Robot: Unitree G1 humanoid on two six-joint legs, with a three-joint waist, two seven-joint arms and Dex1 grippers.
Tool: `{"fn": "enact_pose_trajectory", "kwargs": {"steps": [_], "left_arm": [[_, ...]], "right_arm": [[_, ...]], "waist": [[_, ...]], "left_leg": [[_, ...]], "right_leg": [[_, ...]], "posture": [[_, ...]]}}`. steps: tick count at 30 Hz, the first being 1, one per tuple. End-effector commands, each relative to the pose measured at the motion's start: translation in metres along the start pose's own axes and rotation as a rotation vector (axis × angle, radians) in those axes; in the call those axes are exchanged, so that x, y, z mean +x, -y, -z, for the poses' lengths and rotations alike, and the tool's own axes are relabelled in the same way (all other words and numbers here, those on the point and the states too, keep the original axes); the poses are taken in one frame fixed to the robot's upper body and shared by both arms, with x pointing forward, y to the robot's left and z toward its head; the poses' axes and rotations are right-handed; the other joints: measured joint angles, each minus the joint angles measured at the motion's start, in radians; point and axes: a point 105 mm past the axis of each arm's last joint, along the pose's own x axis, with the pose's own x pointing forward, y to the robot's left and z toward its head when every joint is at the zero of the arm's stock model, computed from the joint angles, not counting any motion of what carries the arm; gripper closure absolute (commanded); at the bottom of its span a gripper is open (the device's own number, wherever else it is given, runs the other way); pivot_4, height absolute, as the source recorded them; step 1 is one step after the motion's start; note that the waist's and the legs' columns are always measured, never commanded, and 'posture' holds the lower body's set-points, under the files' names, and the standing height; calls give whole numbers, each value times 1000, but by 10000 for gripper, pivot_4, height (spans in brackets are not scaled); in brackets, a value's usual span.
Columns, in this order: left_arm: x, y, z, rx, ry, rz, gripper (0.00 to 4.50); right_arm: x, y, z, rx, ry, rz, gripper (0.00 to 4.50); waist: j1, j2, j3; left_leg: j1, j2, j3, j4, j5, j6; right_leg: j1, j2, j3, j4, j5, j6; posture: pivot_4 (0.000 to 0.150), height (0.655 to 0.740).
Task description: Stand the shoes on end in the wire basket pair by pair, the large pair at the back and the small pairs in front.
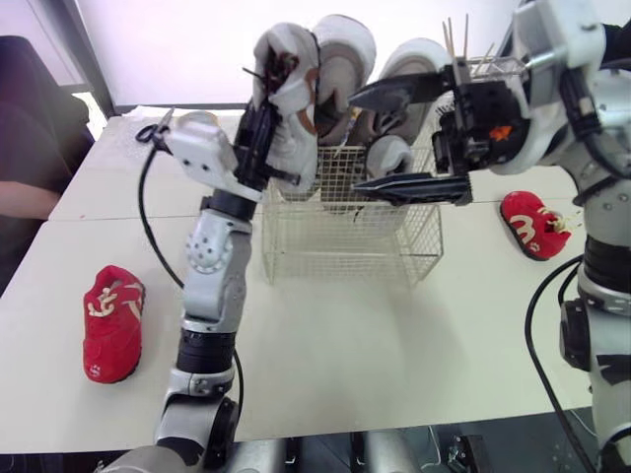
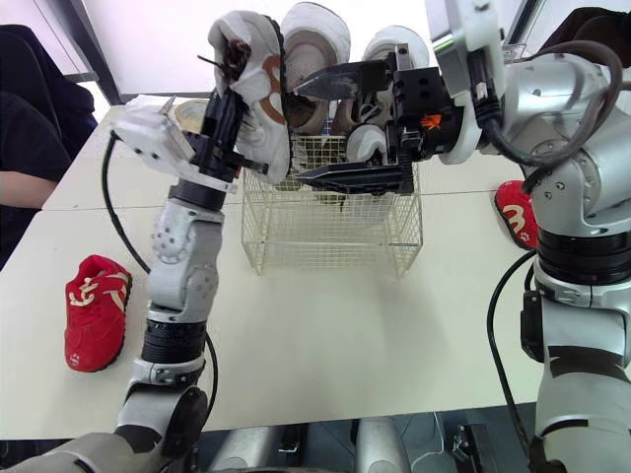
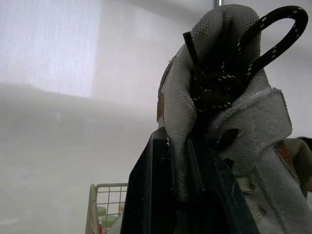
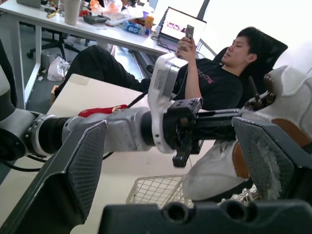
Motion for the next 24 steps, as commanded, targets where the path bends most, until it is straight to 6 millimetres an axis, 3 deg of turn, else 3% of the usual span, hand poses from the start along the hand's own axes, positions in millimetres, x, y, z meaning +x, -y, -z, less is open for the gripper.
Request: {"fn": "enact_pose_trajectory", "kwargs": {"steps": [1, 13, 19, 24], "left_arm": [[0, 17, 4, 74, 69, 50, 44618], [3, 18, 7, 316, 244, 44, 44618], [-7, 9, 30, 319, 179, 6, 44618], [-23, 13, 46, 330, 133, 34, 44618]], "right_arm": [[-2, 1, -14, -63, 0, 16, 0], [-4, -2, -18, -60, -21, 31, 0], [-3, -2, -18, -62, -18, 34, 0], [-3, -2, -19, -61, -16, 33, 0]], "waist": [[0, 0, 0], [4, 0, 0], [12, 0, -1], [33, 2, -2]], "left_leg": [[0, 0, 0, 0, 0, 0], [0, 0, 0, 0, -1, 0], [0, 0, 0, 0, -1, 1], [0, 0, 0, 2, 0, 0]], "right_leg": [[0, 0, 0, 0, 0, 0], [0, -1, 0, 0, 0, 0], [0, -1, -1, 0, 0, 0], [1, -1, -1, 0, 1, 0]], "posture": [[1500, 7400], [1500, 7400], [1500, 7400], [1500, 7400]]}}
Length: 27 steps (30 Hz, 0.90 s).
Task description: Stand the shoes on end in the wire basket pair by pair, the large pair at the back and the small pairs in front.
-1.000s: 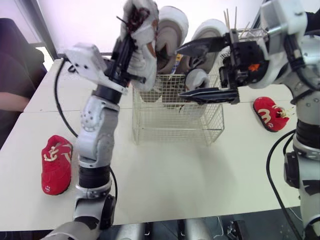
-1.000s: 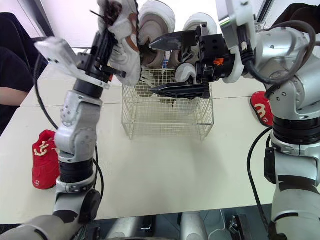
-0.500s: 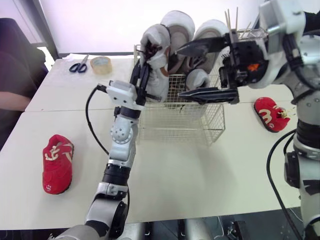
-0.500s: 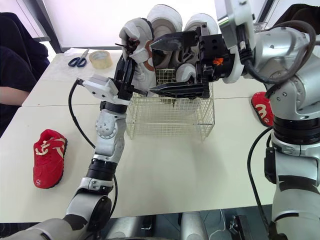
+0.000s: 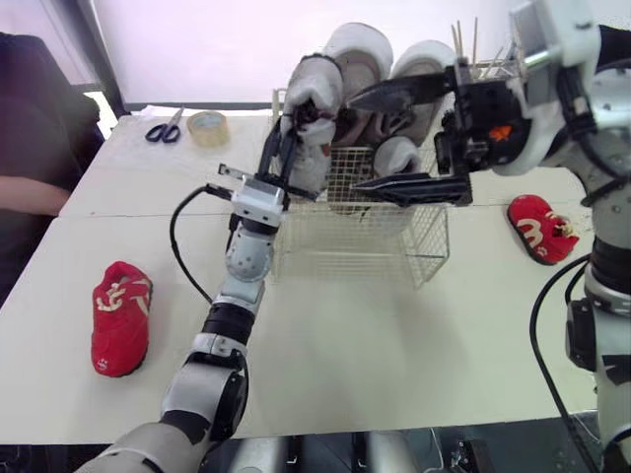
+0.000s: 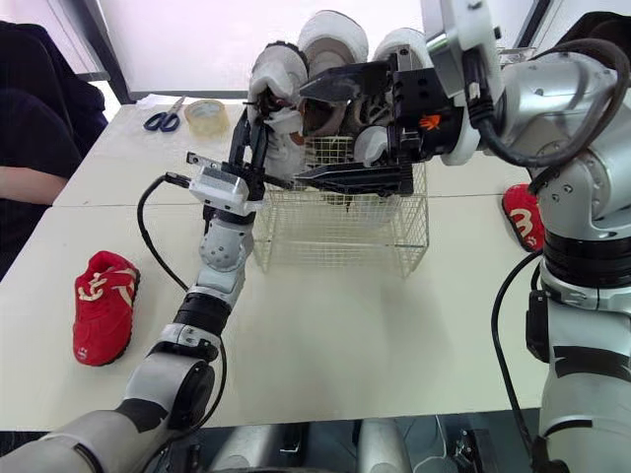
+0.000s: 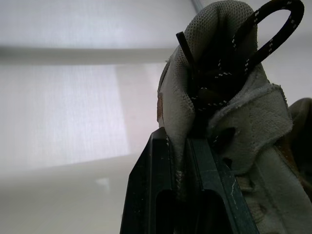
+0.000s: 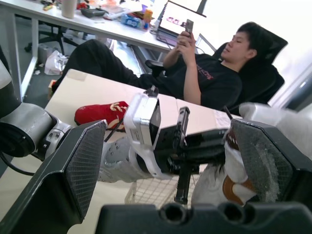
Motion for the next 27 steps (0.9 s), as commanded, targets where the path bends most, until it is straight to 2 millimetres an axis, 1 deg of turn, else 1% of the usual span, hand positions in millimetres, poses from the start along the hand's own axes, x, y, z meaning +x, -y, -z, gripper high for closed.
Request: {"fn": "enact_pose_trajectory", "kwargs": {"steps": [1, 6, 15, 17, 19, 20, 23, 27], "left_arm": [[-13, 11, 6, -1, -23, 30, 44618], [-34, 16, 21, -24, -110, 27, 44618], [-52, 28, 42, -123, -267, 70, 44618], [-57, 28, 47, -140, -312, 72, 44618], [-63, 30, 52, -172, -360, 82, 44618], [-66, 32, 54, -189, -383, 95, 44618], [-71, 35, 55, -219, -414, 120, 44618], [-81, 37, 61, -256, -494, 150, 44618]], "right_arm": [[-4, 0, -17, -66, 20, 14, 0], [-5, 0, -18, -66, 18, 18, 0], [-3, 1, -18, -72, 22, 20, 0], [-3, 1, -18, -73, 24, 21, 0], [-3, 0, -18, -74, 25, 22, 0], [-3, 0, -18, -74, 26, 23, 0], [-3, 0, -18, -75, 27, 25, 0], [-2, 1, -17, -75, 30, 28, 0]], "waist": [[0, 0, 0], [2, 1, -3], [9, 4, -18], [14, 7, -21], [15, 9, -24], [15, 11, -27], [15, 14, -30], [16, 15, -32]], "left_leg": [[0, 0, 0, 0, 0, 0], [0, -1, 0, 0, -1, 1], [3, -1, 0, 0, -1, 1], [6, 0, 0, 0, -1, 2], [14, 0, 0, -2, -2, 3], [17, 1, 0, -3, -3, 4], [20, 1, 0, -3, -4, 6], [21, 1, 0, -3, -5, 6]], "right_leg": [[0, 0, 0, 0, 0, 0], [1, -1, 0, -1, 0, 0], [5, -1, 0, -2, 0, 0], [9, -1, 0, -3, 0, 0], [13, -1, -1, -7, -1, -1], [18, 0, -1, -12, -2, -4], [23, 0, -2, -15, -2, -4], [24, -1, -2, -16, -2, -4]], "posture": [[1500, 7400], [1500, 7400], [1500, 7400], [1500, 7400], [1500, 7400], [1500, 7400], [1500, 7400], [1500, 7400]]}}
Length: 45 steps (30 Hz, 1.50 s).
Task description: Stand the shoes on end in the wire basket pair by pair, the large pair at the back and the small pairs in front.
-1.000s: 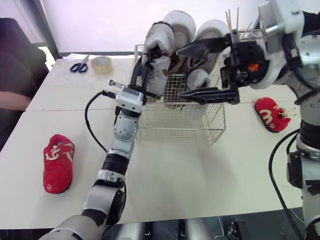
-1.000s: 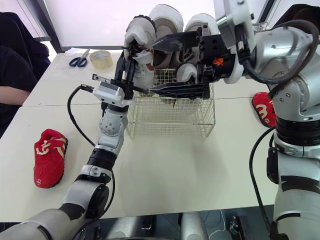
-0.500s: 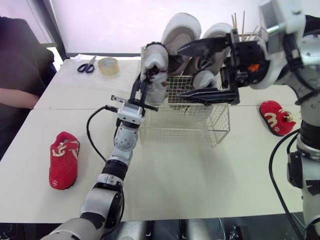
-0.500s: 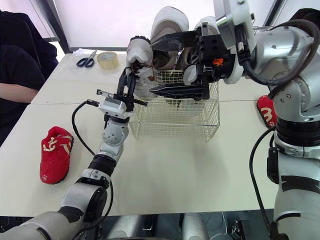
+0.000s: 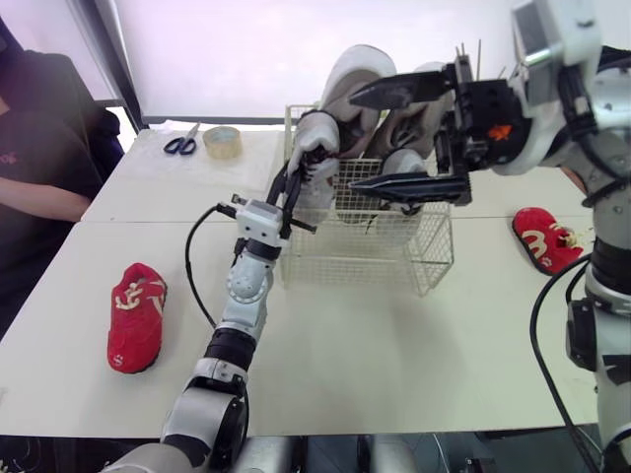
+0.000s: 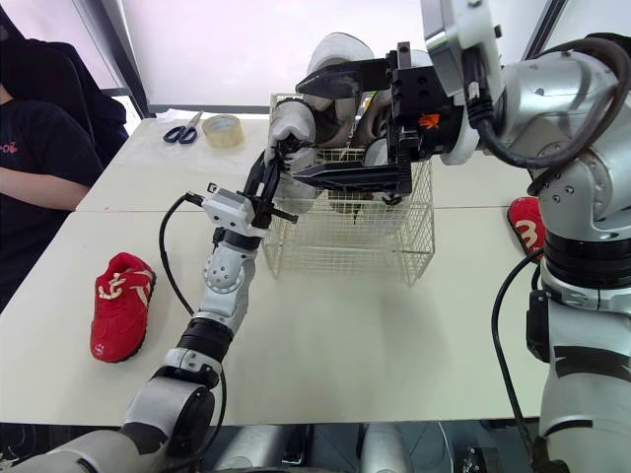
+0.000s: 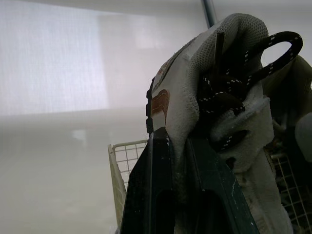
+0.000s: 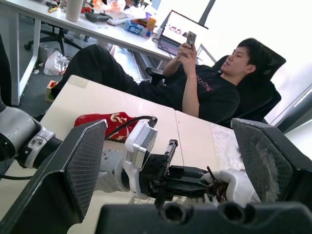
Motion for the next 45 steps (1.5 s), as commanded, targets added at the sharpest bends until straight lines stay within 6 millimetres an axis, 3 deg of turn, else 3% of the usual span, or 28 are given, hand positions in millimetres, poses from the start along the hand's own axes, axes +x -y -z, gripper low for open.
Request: {"fn": "enact_pose_trajectory", "kwargs": {"steps": [1, 14, 21, 24, 30, 31, 40, 45], "left_arm": [[-32, 15, 45, -69, -261, 66, 44618], [-50, 15, 49, -213, -413, 116, 44618], [-51, 1, 49, -239, -468, 71, 44618], [-46, -6, 39, -278, -427, 40, 33932], [-39, -12, 22, -342, -401, 47, 3447], [-38, -13, 18, -362, -399, 53, 668], [-30, -33, -23, -490, -419, 133, 668], [-37, -45, -45, -509, -474, 201, 668]], "right_arm": [[-2, 0, -16, -71, 29, 14, 0], [-1, 0, -15, -77, 41, 16, 0], [-1, 1, -14, -84, 45, 17, 0], [0, 1, -14, -86, 47, 15, 0], [1, 2, -13, -90, 48, 14, 0], [1, 2, -13, -89, 48, 14, 0], [-1, 3, -11, -91, 47, 14, 0], [-4, 5, -7, -85, 30, 29, 0]], "waist": [[1, 0, 0], [-5, 4, -4], [-19, 4, -4], [-25, 4, -4], [-23, 3, -4], [-23, 3, -4], [-27, -3, 4], [-29, -4, 6]], "left_leg": [[0, 0, 0, 0, 0, 0], [0, 0, 0, -1, -1, 2], [0, 0, 0, -1, -1, 2], [0, 0, 0, -2, -2, 2], [-1, 1, 0, -2, -2, 2], [-2, 0, 0, -2, -1, 2], [-8, 0, 0, -5, -1, 2], [-21, 0, 0, -6, -1, 1]], "right_leg": [[0, 0, 0, 0, 0, 0], [0, 0, 0, -1, -1, 0], [0, 0, 0, -2, -1, 0], [0, 0, 1, -2, -1, 0], [-1, -1, 1, -2, -1, 0], [-1, -1, 1, -3, -1, 0], [-10, -1, 1, -3, -1, 0], [-22, 0, 1, -1, -1, 0]], "posture": [[1500, 7400], [1500, 7400], [1500, 7400], [1500, 7400], [1500, 7400], [1500, 7400], [1500, 7400], [1500, 7400]]}}
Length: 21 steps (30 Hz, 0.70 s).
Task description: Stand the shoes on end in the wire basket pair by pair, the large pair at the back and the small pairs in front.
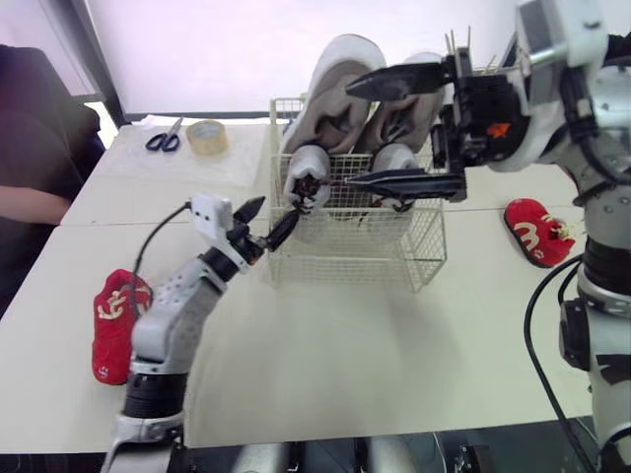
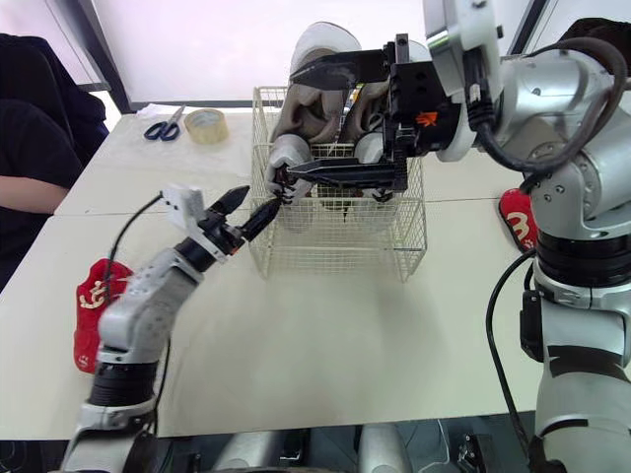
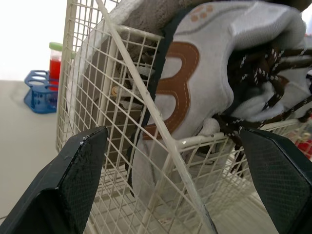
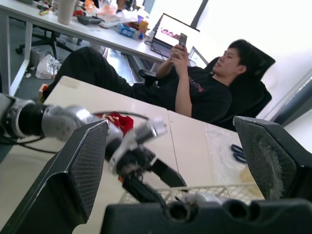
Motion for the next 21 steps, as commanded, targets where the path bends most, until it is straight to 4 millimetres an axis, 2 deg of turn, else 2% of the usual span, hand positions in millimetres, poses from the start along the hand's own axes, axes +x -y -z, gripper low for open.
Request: {"fn": "enact_pose_trajectory", "kwargs": {"steps": [1, 4, 7, 9, 12, 13, 15, 17, 21], "left_arm": [[-13, 7, -27, 14, 10, 61, 668], [-24, 7, -44, 15, -4, 80, 668], [-38, 11, -66, 15, -45, 148, 668], [-47, 18, -73, 10, -96, 209, 668], [-62, 30, -71, 15, -217, 311, 668], [-64, 32, -71, 16, -236, 323, 668], [-69, 38, -71, 12, -270, 376, 668], [-71, 43, -71, 8, -288, 408, 668], [-67, 50, -72, 13, -272, 460, 668]], "right_arm": [[-9, 3, -4, -34, -15, 39, 0], [-20, 7, 2, -11, -52, 103, 0], [-51, 24, 22, 17, -169, 309, 0], [-79, 38, 39, 37, -254, 477, 0], [-129, 55, 70, 79, -396, 736, 0], [-139, 57, 77, 78, -436, 780, 0], [-176, 56, 97, 121, -536, 913, 0], [-198, 54, 107, 143, -592, 984, 0], [-258, 37, 141, 261, -778, 1183, 0]], "waist": [[2, 0, 0], [7, 0, 1], [6, -2, 2], [3, -1, 3], [2, -1, 3], [3, -1, 3], [5, 0, 4], [5, 0, 5], [2, 3, 6]], "left_leg": [[-1, 0, 0, -1, 0, -1], [-1, -1, 0, -7, 2, -3], [-1, -1, -1, -9, 2, -3], [-1, -1, 0, -9, 2, -3], [-1, -1, 0, -9, 2, -3], [-1, -1, 1, -9, 2, -4], [0, -1, 1, -9, 3, -6], [-1, -1, 1, -10, 5, -9], [0, -1, 1, -10, 6, -9]], "right_leg": [[-2, 0, 0, 0, 0, 0], [-4, 0, 0, -1, 0, 0], [-4, 0, 0, -2, 0, 0], [-4, 0, 0, -2, 0, -1], [-4, 0, 1, -3, 0, -1], [-4, 0, 1, -3, 0, -1], [-4, 0, 1, -3, -1, -3], [-4, 0, 1, -2, -2, -3], [-4, 0, 1, -2, -2, -3]], "posture": [[1500, 7400], [1500, 7400], [1500, 7400], [1500, 7400], [1500, 7400], [1500, 7400], [1500, 7400], [1500, 7400], [1500, 7400]]}}
